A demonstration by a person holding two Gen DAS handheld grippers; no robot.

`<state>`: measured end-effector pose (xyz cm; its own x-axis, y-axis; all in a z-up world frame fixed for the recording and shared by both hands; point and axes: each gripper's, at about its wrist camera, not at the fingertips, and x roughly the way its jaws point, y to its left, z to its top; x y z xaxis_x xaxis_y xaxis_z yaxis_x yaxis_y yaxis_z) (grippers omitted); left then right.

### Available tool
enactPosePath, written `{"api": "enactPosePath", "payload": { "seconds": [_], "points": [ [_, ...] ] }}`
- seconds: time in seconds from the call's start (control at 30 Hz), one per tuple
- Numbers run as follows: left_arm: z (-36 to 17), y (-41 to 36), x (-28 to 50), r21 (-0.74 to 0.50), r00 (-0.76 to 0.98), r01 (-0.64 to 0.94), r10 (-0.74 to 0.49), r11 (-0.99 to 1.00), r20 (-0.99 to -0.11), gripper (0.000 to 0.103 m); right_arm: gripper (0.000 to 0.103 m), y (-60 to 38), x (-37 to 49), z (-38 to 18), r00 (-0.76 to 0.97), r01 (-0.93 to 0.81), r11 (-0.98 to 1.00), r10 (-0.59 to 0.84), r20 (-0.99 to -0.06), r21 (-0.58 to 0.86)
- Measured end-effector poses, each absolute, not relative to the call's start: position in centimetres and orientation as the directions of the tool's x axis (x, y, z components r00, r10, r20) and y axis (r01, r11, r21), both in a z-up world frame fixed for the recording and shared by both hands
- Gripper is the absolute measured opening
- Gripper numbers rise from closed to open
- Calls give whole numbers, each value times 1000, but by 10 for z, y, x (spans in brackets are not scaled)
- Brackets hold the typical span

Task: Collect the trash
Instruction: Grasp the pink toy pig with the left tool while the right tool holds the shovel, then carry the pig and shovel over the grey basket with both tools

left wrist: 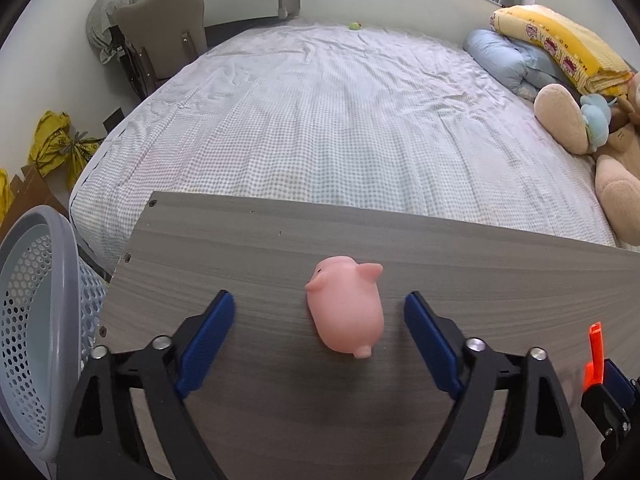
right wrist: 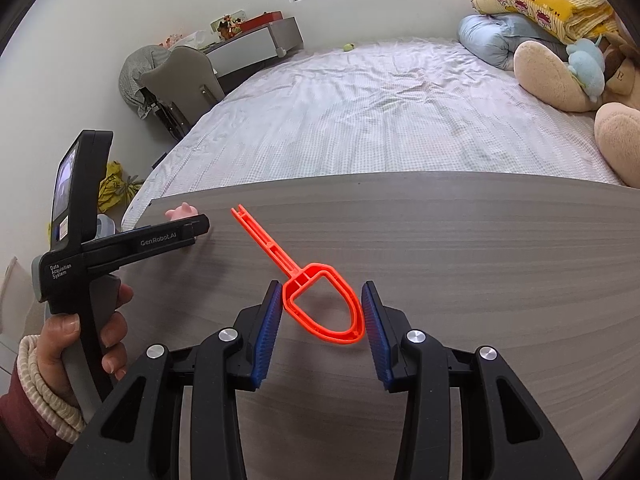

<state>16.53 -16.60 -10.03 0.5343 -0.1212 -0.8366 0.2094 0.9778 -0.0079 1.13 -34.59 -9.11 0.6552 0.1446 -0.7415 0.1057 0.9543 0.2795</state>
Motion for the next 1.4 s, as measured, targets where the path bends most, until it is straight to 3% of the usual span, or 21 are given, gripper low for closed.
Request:
{"api": "enactPosePath", "payload": {
  "seconds": [0.03, 0.13, 0.2, 0.63, 1.0, 1.4],
  "points": [
    [-101, -166, 165, -6, 532, 213, -121, 977, -838, 73, 39, -346, 11, -91, 657, 107, 954, 144, -740, 279],
    [-98, -167, 162, -3, 544, 221, -125, 975, -830, 54, 39, -345, 11, -90, 661, 111, 953, 140, -737, 281],
    [-97, -168, 159, -3, 546, 237, -136, 972, -826, 32, 39, -345, 11, -89, 661, 111, 954, 140, -737, 280],
    [-77, -123, 126, -20, 555, 246, -157, 969, -817, 32, 39, -304, 14, -75, 658, 64, 960, 166, -734, 274],
    [-33, -9, 100, -10, 653, 116, -84, 993, -752, 32, 39, -202, 39, -56, 657, -97, 956, 270, -704, 275],
    [-34, 126, 88, 11, 661, -75, 58, 997, -748, 32, 39, -58, 85, -33, 606, -328, 908, 413, -680, 259]
  ]
}}
